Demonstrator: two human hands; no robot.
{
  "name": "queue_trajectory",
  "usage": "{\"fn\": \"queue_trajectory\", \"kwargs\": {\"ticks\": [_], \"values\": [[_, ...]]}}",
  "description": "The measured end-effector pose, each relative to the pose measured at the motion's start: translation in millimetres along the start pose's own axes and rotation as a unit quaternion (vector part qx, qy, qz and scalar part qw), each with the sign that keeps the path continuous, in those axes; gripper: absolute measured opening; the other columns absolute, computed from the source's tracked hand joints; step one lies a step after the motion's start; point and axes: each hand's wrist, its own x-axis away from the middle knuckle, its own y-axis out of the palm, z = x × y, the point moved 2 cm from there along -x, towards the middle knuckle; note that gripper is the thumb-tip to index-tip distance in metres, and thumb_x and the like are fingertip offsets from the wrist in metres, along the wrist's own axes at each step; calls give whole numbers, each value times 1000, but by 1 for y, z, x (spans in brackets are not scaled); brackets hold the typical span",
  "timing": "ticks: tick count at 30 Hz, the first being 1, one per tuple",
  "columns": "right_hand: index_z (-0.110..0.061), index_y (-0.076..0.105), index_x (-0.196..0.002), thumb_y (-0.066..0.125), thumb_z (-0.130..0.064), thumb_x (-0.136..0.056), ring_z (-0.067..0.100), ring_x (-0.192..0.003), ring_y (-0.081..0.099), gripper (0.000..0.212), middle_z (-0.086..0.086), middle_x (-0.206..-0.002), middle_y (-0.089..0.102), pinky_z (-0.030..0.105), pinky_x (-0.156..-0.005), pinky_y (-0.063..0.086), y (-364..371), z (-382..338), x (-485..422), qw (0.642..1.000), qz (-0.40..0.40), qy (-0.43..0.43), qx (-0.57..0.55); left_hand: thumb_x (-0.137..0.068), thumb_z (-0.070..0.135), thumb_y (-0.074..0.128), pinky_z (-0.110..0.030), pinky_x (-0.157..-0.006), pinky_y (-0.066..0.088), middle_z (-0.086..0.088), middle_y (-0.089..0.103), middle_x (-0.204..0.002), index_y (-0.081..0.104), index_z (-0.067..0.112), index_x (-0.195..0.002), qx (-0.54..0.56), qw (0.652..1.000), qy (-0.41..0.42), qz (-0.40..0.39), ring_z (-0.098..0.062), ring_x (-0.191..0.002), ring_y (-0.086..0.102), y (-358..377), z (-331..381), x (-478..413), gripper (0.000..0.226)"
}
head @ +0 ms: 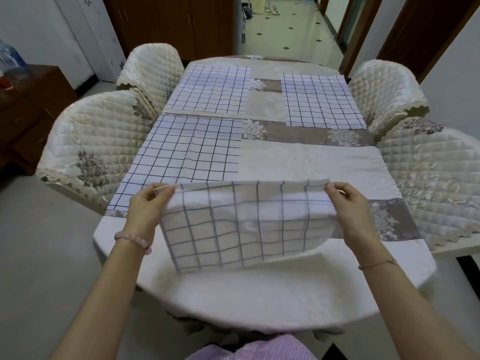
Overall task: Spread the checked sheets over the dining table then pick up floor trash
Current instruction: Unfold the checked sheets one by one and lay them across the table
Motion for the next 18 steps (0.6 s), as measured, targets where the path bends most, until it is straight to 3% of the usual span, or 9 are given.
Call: {"fn": "queue_trajectory", "kwargs": {"ticks": [2,6,11,14,16,18], "values": [[-20,64,-82,61,-22,-90,11,-70,53,8,1,-79,61,17,-66,45,3,3,-5,1000,-3,2,9,-86,15,63,-22,-74,44,0,59,-80,64,19,-77,-27,999,26,22,-11,-79,54,0,-1,-8,10],[-12,65,-87,62,-24,-88,14,-73,55,12,1,-76,62,28,-71,45,9,28,-15,998,-31,32,52,-85,14,63,-21,-66,38,-5,53,-81,62,14,-75,-109,993,21,31,-15,-76,46,3,-22,-23,10],[-6,65,-93,57,-15,-92,14,-75,55,12,4,-83,63,20,-64,44,22,75,-13,989,-60,106,86,-83,12,57,-25,-64,38,-2,50,-73,59,10,-78,-161,986,-49,19,-15,-77,44,4,-74,-35,5],[-7,64,-93,56,-14,-92,11,-68,53,11,3,-83,62,21,-59,41,24,95,-10,983,-70,137,100,-87,14,54,-32,-79,45,-6,60,-97,61,10,-98,-274,960,-51,38,-24,-91,55,3,-92,-32,13],[-7,64,-92,55,-14,-92,9,-63,50,11,2,-78,61,21,-56,38,23,103,-9,981,-68,149,102,-87,12,54,-40,-86,47,-12,60,-111,60,7,-109,-429,901,46,43,-32,-102,56,4,-96,-20,23],[-8,64,-92,55,-15,-92,9,-64,50,11,2,-79,61,21,-56,38,22,105,-10,981,-67,153,103,-82,15,51,-40,-84,48,-15,65,-106,64,5,-104,-497,843,206,-9,-35,-98,58,16,-100,2,28]]}}
